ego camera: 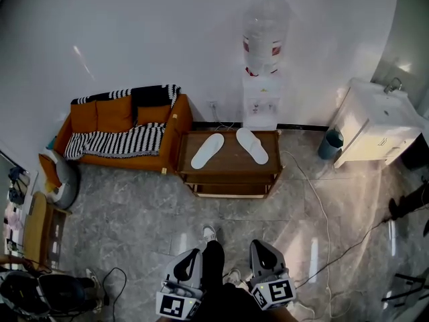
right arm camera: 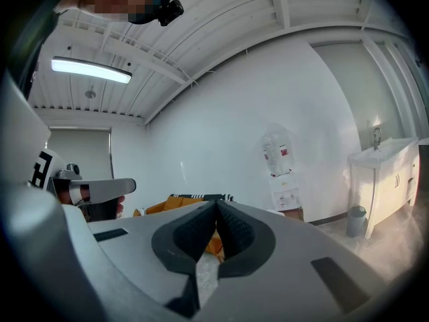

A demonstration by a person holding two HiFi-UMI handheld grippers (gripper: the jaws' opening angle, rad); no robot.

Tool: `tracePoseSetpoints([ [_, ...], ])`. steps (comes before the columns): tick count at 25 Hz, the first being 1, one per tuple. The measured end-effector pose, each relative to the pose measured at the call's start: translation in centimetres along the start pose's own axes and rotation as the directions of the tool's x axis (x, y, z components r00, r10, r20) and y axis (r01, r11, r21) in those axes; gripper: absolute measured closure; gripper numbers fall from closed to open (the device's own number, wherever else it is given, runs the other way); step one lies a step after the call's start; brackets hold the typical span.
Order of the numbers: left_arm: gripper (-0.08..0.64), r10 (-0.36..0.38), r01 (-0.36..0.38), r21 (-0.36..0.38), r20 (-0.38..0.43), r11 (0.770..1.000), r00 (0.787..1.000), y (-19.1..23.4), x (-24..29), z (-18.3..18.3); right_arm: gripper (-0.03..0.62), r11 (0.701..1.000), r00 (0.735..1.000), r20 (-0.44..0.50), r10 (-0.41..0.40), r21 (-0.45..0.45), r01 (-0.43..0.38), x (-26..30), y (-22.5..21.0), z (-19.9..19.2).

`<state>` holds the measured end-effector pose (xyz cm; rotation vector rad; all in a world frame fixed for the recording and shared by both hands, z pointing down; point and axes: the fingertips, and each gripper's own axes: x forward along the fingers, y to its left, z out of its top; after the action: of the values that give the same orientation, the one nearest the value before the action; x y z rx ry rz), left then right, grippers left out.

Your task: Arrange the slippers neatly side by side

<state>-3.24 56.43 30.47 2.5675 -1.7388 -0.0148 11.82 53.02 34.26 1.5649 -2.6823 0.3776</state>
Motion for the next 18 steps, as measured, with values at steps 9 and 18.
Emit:
tracePoseSetpoints([
  [9, 0.543, -0.047, 0.047, 0.002, -0.058, 0.999, 0.997, 3.4, 8.2, -1.4, 0.58, 1.0, 0.999, -0.033, -0.031, -0.001, 0.031, 7.2, -3.9, 0.2],
  [18, 0.543, -0.087, 0.085, -0.034, -0.053, 0.996, 0.995, 9.5, 17.6, -0.7, 0.58, 0.998, 0.998, -0.029, -0.061, -0.022, 0.061, 16.7, -6.4, 3.7],
])
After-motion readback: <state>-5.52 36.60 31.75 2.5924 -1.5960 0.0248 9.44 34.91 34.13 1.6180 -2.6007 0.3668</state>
